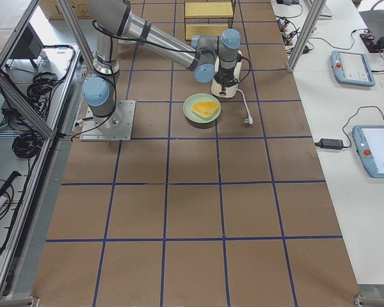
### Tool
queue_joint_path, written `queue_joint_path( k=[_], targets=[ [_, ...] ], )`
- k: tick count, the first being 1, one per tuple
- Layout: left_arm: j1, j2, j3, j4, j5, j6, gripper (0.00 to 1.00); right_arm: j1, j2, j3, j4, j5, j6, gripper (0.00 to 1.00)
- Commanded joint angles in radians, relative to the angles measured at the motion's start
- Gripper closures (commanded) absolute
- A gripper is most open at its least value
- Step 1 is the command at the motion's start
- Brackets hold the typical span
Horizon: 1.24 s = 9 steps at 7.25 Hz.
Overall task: Press toaster with right arm
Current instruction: 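Lower the right gripper to press the toaster lever down, then hold the right gripper on the pressed toaster lever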
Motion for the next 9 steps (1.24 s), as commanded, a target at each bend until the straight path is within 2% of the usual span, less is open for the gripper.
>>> queue_joint_path(
  k=[1,5,6,7,8,9],
  targets=[
    [0.0,0.0,0.0,0.0,0.0,0.0,0.0,0.0,0.002,0.003,0.001,0.0,0.002,0.88],
    [0.0,0.0,0.0,0.0,0.0,0.0,0.0,0.0,0.012,-0.002,0.001,0.0,0.002,0.88],
    [0.0,0.0,0.0,0.0,0.0,0.0,0.0,0.0,0.003,-0.008,0.003,-0.006,0.014,0.85],
    [0.0,0.0,0.0,0.0,0.0,0.0,0.0,-0.003,-0.015,-0.014,0.011,-0.003,0.024,0.61],
    [0.0,0.0,0.0,0.0,0.0,0.0,0.0,0.003,-0.046,-0.047,0.018,-0.018,0.16,0.17],
    [0.0,0.001,0.0,0.0,0.0,0.0,0.0,0.006,-0.073,-0.095,0.16,-0.008,0.216,0.05]
  ],
)
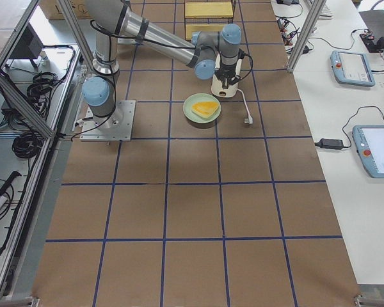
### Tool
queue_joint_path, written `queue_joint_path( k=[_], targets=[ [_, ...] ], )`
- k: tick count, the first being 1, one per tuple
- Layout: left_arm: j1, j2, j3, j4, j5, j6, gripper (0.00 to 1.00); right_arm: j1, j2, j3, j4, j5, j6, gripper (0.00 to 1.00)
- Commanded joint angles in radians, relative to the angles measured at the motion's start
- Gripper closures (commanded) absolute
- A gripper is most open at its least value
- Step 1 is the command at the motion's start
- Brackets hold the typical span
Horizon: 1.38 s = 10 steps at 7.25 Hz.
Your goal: Press toaster with right arm
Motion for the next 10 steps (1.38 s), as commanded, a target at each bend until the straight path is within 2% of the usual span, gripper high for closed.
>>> queue_joint_path(
  k=[1,3,6,7,8,10],
  targets=[
    [0.0,0.0,0.0,0.0,0.0,0.0,0.0,0.004,-0.067,-0.101,0.215,-0.008,0.142,0.0],
    [0.0,0.0,0.0,0.0,0.0,0.0,0.0,0.004,-0.144,-0.124,0.332,-0.009,0.239,0.0],
    [0.0,0.0,0.0,0.0,0.0,0.0,0.0,0.005,-0.301,-0.098,0.395,-0.006,0.612,0.0],
    [0.0,0.0,0.0,0.0,0.0,0.0,0.0,0.007,-0.345,-0.063,0.4,-0.008,0.735,0.0],
    [0.0,0.0,0.0,0.0,0.0,0.0,0.0,0.007,-0.374,-0.022,0.397,-0.009,0.791,0.0],
    [0.0,0.0,0.0,0.0,0.0,0.0,0.0,0.007,-0.418,-0.006,0.398,-0.014,0.83,0.0]
  ],
)
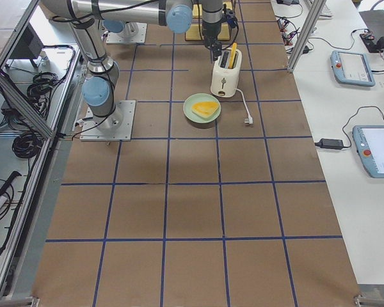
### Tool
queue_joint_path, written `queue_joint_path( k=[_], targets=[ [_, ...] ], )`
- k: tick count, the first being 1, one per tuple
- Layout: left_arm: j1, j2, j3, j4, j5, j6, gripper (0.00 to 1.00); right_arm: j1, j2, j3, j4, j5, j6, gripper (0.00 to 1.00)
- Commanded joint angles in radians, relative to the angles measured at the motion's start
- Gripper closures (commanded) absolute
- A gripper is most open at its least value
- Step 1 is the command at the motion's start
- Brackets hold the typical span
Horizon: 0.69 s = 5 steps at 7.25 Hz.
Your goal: Press toaster with right arm
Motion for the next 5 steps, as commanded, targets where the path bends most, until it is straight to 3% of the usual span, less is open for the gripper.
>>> queue_joint_path(
  k=[1,5],
  targets=[
    [0.0,0.0,0.0,0.0,0.0,0.0,0.0,0.0,-0.032,0.028,-0.002,0.003,0.113,0.0],
    [0.0,0.0,0.0,0.0,0.0,0.0,0.0,0.003,-0.032,0.043,-0.016,0.009,0.114,0.0]
  ],
)
